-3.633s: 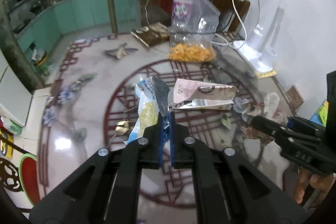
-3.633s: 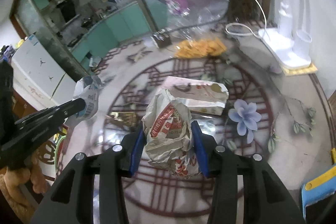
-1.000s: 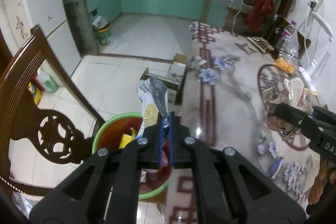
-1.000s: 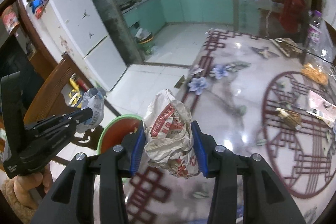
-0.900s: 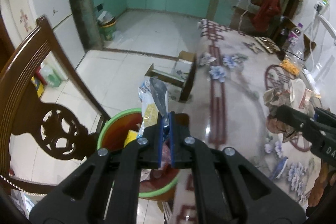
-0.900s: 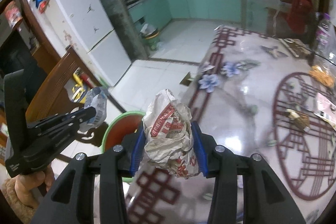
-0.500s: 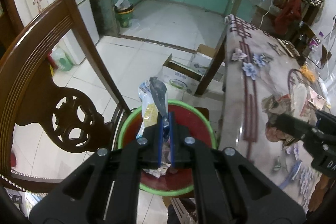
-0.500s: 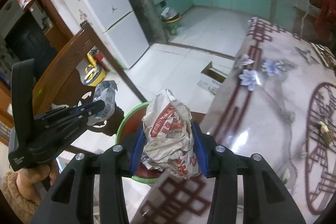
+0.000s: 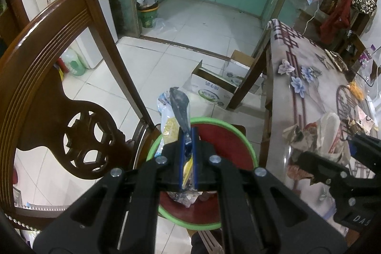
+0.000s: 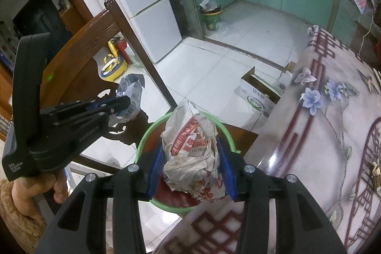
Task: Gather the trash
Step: 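Open both tools over the red bucket to drop wrapper and bag, then grasp the brown packet with the left tool while the right tool grasps the pink carton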
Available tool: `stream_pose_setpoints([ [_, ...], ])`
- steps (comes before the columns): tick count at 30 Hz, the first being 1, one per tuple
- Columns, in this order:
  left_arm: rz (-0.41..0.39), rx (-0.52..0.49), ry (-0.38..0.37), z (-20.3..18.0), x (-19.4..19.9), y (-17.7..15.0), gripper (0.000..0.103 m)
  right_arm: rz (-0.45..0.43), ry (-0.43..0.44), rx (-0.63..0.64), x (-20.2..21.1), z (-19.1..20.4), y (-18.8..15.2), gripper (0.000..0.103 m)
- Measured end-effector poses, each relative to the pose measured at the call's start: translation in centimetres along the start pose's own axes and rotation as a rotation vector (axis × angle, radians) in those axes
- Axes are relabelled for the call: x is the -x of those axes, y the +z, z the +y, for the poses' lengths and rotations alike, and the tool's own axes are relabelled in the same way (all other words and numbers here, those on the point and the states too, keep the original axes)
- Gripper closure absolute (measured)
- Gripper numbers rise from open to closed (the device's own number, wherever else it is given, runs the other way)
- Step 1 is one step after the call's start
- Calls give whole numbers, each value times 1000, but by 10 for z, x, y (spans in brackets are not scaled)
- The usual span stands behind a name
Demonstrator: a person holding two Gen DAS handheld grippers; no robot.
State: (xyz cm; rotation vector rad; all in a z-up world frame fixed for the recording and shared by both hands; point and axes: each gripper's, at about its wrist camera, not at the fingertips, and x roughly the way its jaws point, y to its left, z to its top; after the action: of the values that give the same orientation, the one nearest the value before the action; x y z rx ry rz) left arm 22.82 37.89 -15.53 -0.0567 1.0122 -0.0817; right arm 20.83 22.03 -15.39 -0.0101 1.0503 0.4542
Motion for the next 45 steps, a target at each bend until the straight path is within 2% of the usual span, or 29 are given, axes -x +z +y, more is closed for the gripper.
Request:
stream_pose_setpoints([
  [3, 1, 16, 7, 4, -2, 0, 94, 5, -5, 7, -5, 2, 1, 56],
  [4, 4, 31, 15, 7, -3, 0, 76, 5, -8, 8, -6, 3, 2, 48],
  [5, 0, 46, 22, 9, -3, -1, 48, 7, -14, 7, -8, 3, 3, 43],
  [6, -11, 61, 26, 12, -1, 0, 38, 6, -20, 1, -9, 2, 4, 42],
  [7, -22, 71, 25, 14, 1, 0, 34, 3, -20, -6, -9, 1, 4, 37],
  [8, -25, 77, 26, 15, 3, 0, 34, -2, -17, -20, -8, -1, 4, 34],
  [15, -52, 78, 32, 10, 19, 2, 34, -35, -11, -42, 12, -11, -1, 34],
  [24, -78, 17, -5, -38, 39, -8, 34, -98, -59, -123, 66, -54, -39, 34],
  [32, -69, -56, -53, -126, 46, -27, 34, -118, -97, -213, 119, -121, -97, 34],
  [37, -41, -105, -102, -208, 46, -47, 34, -123, -127, -239, 152, -170, -131, 34],
  [42, -16, -139, -147, -276, 46, -70, 34, -125, -214, -253, 191, -253, -167, 33],
  [45, 1, -159, -163, -316, 46, -84, 34, -105, -293, -230, 208, -313, -176, 28],
])
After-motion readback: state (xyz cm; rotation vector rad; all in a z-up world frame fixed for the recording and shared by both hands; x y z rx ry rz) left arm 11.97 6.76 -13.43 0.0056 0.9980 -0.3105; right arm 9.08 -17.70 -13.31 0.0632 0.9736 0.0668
